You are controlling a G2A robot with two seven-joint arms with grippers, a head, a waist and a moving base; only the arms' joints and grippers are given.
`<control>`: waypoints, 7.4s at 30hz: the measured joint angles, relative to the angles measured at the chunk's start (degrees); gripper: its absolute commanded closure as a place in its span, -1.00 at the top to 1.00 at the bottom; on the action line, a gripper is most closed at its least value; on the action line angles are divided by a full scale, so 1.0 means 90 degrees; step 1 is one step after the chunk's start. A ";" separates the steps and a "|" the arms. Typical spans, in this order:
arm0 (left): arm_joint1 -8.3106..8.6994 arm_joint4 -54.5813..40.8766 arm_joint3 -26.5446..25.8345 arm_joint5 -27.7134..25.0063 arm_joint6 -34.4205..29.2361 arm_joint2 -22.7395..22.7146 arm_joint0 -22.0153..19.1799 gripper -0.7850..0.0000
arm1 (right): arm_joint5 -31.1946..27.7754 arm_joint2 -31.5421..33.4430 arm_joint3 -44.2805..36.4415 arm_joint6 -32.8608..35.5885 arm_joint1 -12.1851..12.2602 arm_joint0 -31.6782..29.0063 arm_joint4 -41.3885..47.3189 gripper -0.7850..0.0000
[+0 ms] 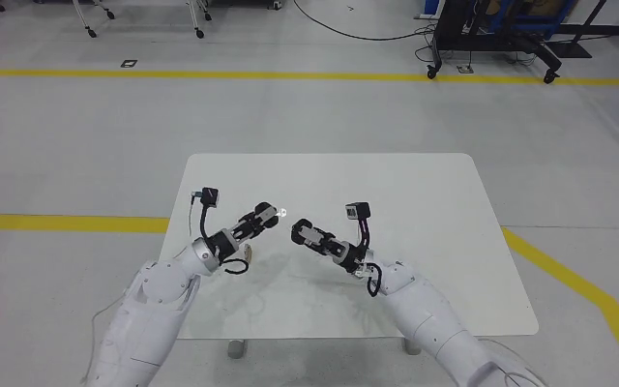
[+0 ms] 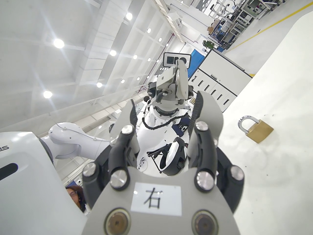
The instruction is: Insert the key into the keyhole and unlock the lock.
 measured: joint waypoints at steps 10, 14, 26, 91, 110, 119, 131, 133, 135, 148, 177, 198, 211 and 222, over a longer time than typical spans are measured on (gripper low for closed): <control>0.0185 -0.0069 -0.0022 -0.0122 -0.1953 -0.0240 -0.0121 -1.00 | 0.0516 0.0203 -0.0261 0.0134 0.0167 -0.0168 -0.0840 1.00; 0.0246 -0.0344 -0.0036 -0.0295 -0.2786 -0.0239 -0.0114 -1.00 | 0.0717 0.0236 -0.0557 0.0830 0.0274 -0.0314 -0.0530 0.32; 0.0301 -0.0158 -0.0024 -0.0399 -0.2976 -0.0007 -0.0158 -1.00 | 0.1143 0.0217 -0.0778 0.1647 0.0386 -0.0351 -0.0132 -0.26; 0.0651 0.7014 -0.1109 0.0468 -0.1718 0.0366 0.0077 0.65 | 0.0451 0.1265 -0.0833 0.0920 0.0727 -0.0575 -0.0038 -1.00; 0.0562 0.6911 -0.0786 0.1156 -0.1676 0.0667 -0.0109 -0.30 | 0.0451 0.1265 -0.0833 0.0920 0.0727 -0.0575 -0.0038 -1.00; 0.0565 0.6886 -0.0808 0.1108 -0.1666 0.0668 -0.0106 -1.00 | 0.0451 0.1265 -0.0833 0.0920 0.0727 -0.0575 -0.0038 -1.00; 0.0581 0.6857 -0.0727 0.1011 -0.1656 0.0636 -0.0093 -1.00 | 0.0451 0.1265 -0.0833 0.0920 0.0727 -0.0575 -0.0038 -1.00; 0.0579 0.6834 -0.0706 0.1010 -0.1635 0.0638 -0.0101 -1.00 | 0.0451 0.1265 -0.0833 0.0920 0.0727 -0.0575 -0.0038 -1.00; 0.0576 0.6802 -0.0680 0.1022 -0.1608 0.0636 -0.0110 -0.17 | 0.0451 0.1265 -0.0833 0.0920 0.0727 -0.0575 -0.0038 -1.00; 0.0572 0.6689 -0.0696 0.1024 -0.1584 0.0658 -0.0129 -0.04 | 0.0451 0.1265 -0.0833 0.0920 0.0727 -0.0575 -0.0038 -1.00; 0.0555 0.6748 -0.0557 0.0893 -0.0498 0.0607 -0.0126 -1.00 | 0.0451 0.1265 -0.0833 0.0920 0.0727 -0.0575 -0.0038 -1.00; 0.0326 0.1842 0.0067 0.1698 -0.1168 0.0114 -0.0939 -1.00 | 0.1073 0.0678 -0.1084 0.0225 0.0485 -0.0528 0.0514 -1.00; 0.0203 -0.0896 0.1012 0.2610 -0.2087 0.0208 -0.1484 -1.00 | 0.1060 0.0257 -0.0904 -0.0129 0.0266 -0.0283 0.0883 -1.00; 0.0144 -0.2006 0.1743 0.4025 -0.2416 0.0360 -0.1828 -1.00 | 0.1465 0.0475 -0.1405 -0.0784 0.0371 -0.0509 -0.0820 -1.00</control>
